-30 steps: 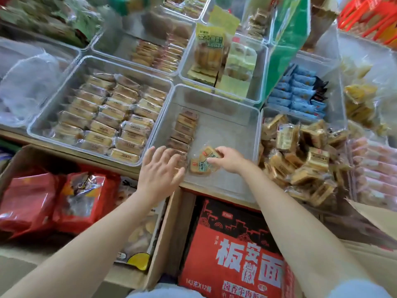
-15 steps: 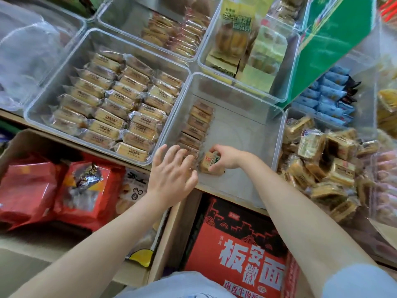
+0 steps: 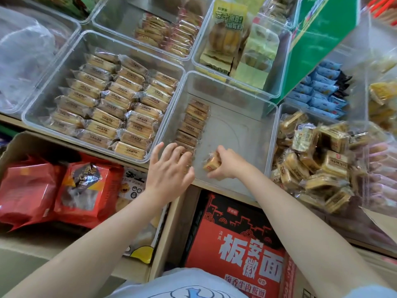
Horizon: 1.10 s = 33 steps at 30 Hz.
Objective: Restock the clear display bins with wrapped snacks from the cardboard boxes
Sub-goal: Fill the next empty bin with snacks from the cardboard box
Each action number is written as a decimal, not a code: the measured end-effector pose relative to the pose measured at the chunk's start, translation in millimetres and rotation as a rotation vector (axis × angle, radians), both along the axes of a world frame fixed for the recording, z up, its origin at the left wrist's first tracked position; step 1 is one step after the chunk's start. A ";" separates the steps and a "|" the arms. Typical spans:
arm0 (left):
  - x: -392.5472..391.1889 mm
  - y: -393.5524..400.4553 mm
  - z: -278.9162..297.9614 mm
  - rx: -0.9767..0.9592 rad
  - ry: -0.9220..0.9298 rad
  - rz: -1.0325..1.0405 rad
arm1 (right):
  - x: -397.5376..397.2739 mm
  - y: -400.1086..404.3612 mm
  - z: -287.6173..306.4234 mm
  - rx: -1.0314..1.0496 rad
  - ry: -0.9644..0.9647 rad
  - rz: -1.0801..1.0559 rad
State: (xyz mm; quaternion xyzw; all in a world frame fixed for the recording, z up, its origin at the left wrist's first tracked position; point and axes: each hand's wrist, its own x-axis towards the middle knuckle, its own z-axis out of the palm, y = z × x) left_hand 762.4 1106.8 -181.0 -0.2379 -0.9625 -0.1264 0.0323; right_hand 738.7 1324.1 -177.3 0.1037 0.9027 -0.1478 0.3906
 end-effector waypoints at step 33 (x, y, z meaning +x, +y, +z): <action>95.6 57.1 60.1 0.292 -0.202 -0.089 | 140.8 62.6 141.8 -0.268 0.445 -0.181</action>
